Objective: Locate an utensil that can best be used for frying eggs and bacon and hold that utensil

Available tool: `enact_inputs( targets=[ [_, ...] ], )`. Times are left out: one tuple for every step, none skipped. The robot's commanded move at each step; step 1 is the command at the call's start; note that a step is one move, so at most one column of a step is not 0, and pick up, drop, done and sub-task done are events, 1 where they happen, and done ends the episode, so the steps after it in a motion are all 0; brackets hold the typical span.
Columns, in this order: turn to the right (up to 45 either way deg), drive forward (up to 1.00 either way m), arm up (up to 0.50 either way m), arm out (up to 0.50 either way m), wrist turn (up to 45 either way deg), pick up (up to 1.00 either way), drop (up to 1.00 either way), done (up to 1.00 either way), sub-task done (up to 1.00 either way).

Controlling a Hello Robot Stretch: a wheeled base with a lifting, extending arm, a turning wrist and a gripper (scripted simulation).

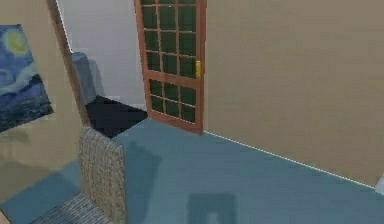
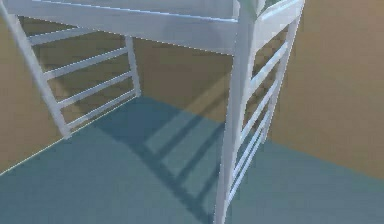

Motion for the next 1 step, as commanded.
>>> enact_inputs(
  targets=[
    [0.0, 0.3, 0.0, 0.0, 0.0, 0.0, 0.0, 0.0, 0.0]
  ],
)
